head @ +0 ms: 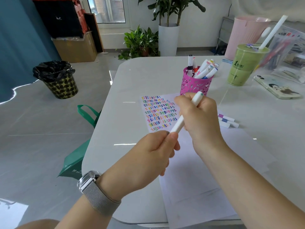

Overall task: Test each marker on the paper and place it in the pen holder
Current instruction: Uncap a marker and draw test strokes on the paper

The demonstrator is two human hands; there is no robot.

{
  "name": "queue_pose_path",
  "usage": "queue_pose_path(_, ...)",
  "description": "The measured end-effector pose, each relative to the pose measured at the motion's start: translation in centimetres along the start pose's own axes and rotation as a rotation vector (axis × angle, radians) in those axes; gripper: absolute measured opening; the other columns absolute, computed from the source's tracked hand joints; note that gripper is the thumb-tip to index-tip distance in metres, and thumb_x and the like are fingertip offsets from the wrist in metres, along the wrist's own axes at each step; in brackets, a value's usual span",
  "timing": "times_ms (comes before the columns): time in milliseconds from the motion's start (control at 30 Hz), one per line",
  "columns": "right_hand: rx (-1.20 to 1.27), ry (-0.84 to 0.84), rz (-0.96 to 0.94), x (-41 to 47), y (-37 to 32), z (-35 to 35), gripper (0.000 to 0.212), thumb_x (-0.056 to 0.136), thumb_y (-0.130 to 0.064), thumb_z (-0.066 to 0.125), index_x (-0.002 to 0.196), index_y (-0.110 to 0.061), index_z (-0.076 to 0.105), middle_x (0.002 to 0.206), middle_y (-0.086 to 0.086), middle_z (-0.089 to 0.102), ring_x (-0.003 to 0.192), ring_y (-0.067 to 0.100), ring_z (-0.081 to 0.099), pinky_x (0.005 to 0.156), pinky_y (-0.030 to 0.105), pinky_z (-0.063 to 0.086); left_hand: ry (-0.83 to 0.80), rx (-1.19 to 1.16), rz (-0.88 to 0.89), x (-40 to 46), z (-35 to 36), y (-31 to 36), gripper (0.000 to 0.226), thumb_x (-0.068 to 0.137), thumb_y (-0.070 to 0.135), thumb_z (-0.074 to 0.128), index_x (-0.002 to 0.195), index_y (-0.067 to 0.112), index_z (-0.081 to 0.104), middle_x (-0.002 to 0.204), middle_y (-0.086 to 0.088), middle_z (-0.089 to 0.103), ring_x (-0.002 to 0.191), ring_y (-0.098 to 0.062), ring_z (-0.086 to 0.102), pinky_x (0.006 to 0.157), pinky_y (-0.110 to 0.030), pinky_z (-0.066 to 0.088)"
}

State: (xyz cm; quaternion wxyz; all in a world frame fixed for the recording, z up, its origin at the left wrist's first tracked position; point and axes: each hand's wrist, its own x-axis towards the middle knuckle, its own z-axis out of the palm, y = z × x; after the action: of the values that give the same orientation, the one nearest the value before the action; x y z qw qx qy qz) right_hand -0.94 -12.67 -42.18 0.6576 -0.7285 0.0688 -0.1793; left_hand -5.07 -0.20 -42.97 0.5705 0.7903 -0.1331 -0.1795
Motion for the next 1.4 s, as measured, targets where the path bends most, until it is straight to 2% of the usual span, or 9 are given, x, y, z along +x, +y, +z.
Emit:
queue_pose_path(167, 0.087, 0.142, 0.139, 0.5, -0.2, -0.1, 0.040, 0.084, -0.015, 0.058, 0.051, -0.013, 0.035, 0.056, 0.007, 0.031, 0.058, 0.017, 0.034, 0.059, 0.029, 0.030, 0.040, 0.379, 0.178, -0.6, 0.9, 0.8, 0.041, 0.087, 0.050, 0.023, 0.064, 0.020, 0.038, 0.060, 0.003, 0.045, 0.052, -0.012, 0.036, 0.055, -0.033, 0.037)
queue_pose_path(333, 0.175, 0.186, 0.215, 1.0, -0.8, -0.3, 0.048, 0.091, -0.030, 0.057, 0.048, -0.015, 0.039, 0.034, -0.010, 0.036, 0.036, 0.008, 0.038, 0.065, 0.031, 0.047, 0.063, 0.413, 0.215, -0.6, 1.4, 0.9, 0.043, 0.093, 0.049, 0.022, 0.068, 0.016, 0.034, 0.062, -0.005, 0.044, 0.053, -0.019, 0.033, 0.057, -0.046, 0.037)
queue_pose_path(500, 0.226, 0.202, 0.211, 1.1, -1.0, -0.7, 0.049, 0.082, -0.029, 0.063, 0.040, -0.016, 0.040, 0.040, -0.007, 0.036, 0.042, 0.011, 0.037, 0.061, 0.030, 0.039, 0.206, 0.557, 0.291, -0.4, 1.4, -0.1, 0.043, 0.088, 0.055, 0.019, 0.067, 0.021, 0.035, 0.056, 0.001, 0.046, 0.053, -0.026, 0.043, 0.053, -0.047, 0.041)
queue_pose_path(633, 0.082, 0.026, 0.106, 0.1, -0.6, -0.4, 0.036, 0.082, -0.017, 0.062, 0.053, -0.008, 0.042, 0.049, 0.000, 0.032, 0.050, 0.016, 0.031, 0.051, 0.022, 0.028, 0.350, 0.868, 0.394, 0.1, 1.5, -0.7, 0.032, 0.090, 0.047, 0.016, 0.064, 0.028, 0.015, 0.044, 0.005, 0.023, 0.039, -0.029, 0.032, 0.039, -0.032, 0.028)
queue_pose_path(700, 0.037, 0.018, 0.121, 0.2, -0.7, -0.5, 0.039, 0.083, -0.016, 0.061, 0.050, -0.012, 0.040, 0.045, -0.002, 0.033, 0.048, 0.016, 0.031, 0.050, 0.024, 0.028, 0.348, 0.879, 0.391, 0.2, 1.8, -0.5, 0.032, 0.090, 0.046, 0.016, 0.064, 0.028, 0.013, 0.044, 0.006, 0.022, 0.038, -0.029, 0.031, 0.040, -0.031, 0.028)
queue_pose_path(867, 0.111, 0.091, 0.252, 1.2, -1.1, -0.8, 0.038, 0.084, -0.021, 0.062, 0.052, -0.013, 0.044, 0.037, -0.008, 0.039, 0.045, 0.014, 0.040, 0.053, 0.023, 0.033, 0.335, 0.733, 0.399, -0.1, 2.8, 0.2, 0.040, 0.084, 0.056, 0.003, 0.065, 0.027, 0.024, 0.056, 0.000, 0.051, 0.052, -0.030, 0.049, 0.052, -0.045, 0.044)
queue_pose_path(1000, 0.123, 0.109, 0.287, 1.3, -0.9, -1.0, 0.039, 0.084, -0.022, 0.063, 0.051, -0.014, 0.045, 0.030, -0.011, 0.040, 0.050, 0.015, 0.050, 0.057, 0.024, 0.039, 0.336, 0.700, 0.390, 0.0, 2.9, 0.6, 0.042, 0.084, 0.057, 0.004, 0.064, 0.027, 0.027, 0.059, -0.001, 0.054, 0.055, -0.030, 0.051, 0.055, -0.047, 0.045)
queue_pose_path(1233, 0.213, 0.156, 0.293, 2.2, -0.8, -1.0, 0.055, 0.078, -0.016, 0.063, 0.028, -0.015, 0.041, 0.032, -0.008, 0.036, 0.036, 0.013, 0.034, 0.053, 0.027, 0.033, 0.366, 0.622, 0.402, 0.6, 3.1, 1.3, 0.041, 0.085, 0.055, 0.008, 0.063, 0.026, 0.028, 0.059, -0.001, 0.054, 0.056, -0.030, 0.052, 0.055, -0.046, 0.046)
queue_pose_path(1400, 0.334, 0.184, 0.263, 2.3, -3.4, -2.9, 0.040, 0.093, -0.009, 0.049, 0.055, -0.015, 0.036, 0.028, -0.008, 0.032, 0.028, 0.005, 0.032, 0.040, 0.016, 0.032, 0.246, 0.611, 0.396, -2.2, 2.0, 0.7, 0.041, 0.084, 0.057, 0.009, 0.062, 0.027, 0.028, 0.055, -0.004, 0.050, 0.055, -0.032, 0.048, 0.055, -0.047, 0.044)
